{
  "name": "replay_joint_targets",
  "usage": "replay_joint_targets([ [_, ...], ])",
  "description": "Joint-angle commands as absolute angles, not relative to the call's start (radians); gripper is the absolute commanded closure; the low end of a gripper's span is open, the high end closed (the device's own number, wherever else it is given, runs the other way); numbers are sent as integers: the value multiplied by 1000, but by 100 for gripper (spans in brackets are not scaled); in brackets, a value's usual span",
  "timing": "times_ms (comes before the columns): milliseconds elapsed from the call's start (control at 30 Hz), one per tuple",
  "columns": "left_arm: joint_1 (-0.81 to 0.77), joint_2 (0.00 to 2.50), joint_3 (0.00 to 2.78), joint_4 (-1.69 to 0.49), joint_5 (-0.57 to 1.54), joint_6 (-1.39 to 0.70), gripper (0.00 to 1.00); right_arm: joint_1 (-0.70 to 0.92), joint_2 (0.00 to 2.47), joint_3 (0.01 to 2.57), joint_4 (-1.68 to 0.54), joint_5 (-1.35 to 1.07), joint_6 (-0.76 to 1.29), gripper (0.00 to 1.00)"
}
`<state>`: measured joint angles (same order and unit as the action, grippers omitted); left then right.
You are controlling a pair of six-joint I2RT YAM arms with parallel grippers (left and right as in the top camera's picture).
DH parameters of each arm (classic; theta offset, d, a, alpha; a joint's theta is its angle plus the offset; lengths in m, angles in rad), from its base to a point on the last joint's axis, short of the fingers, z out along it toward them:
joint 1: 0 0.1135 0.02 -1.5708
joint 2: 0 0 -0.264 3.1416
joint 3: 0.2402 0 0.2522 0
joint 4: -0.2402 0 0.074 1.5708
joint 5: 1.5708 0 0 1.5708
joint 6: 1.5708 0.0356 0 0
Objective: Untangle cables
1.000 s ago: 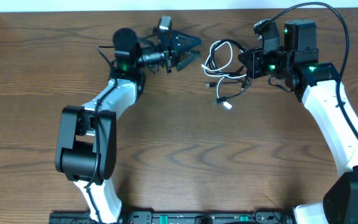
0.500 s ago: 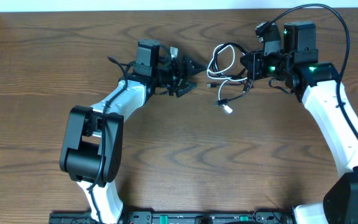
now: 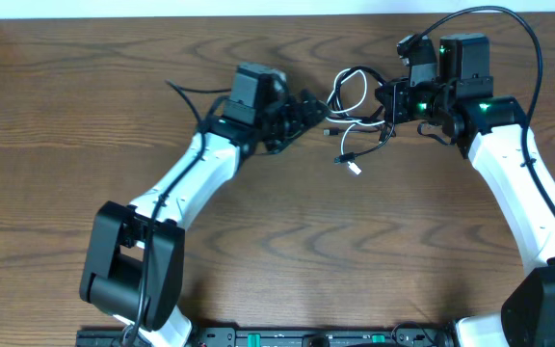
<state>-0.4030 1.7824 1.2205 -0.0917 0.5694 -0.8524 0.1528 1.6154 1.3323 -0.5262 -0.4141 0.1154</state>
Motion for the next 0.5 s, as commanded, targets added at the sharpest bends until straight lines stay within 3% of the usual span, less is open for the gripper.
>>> replay_joint_targets([
  [0, -430, 1780, 1244, -37, 518, -825, 8, 152, 1586, 1343, -527, -418, 126, 99],
  [67, -443, 1792, 1244, -10, 487, -851, 10, 152, 1586, 1343, -532, -417, 126, 99],
  [200, -461, 1814, 1244, -10, 408, -985, 38, 152, 1588, 1343, -535, -418, 126, 99],
  [267, -467, 1824, 1244, -9, 406, -1042, 47, 152, 1589, 1343, -537, -418, 126, 99],
  [467, -511, 1829, 1243, -10, 382, -1079, 50, 152, 1589, 1343, -543, -418, 126, 99],
])
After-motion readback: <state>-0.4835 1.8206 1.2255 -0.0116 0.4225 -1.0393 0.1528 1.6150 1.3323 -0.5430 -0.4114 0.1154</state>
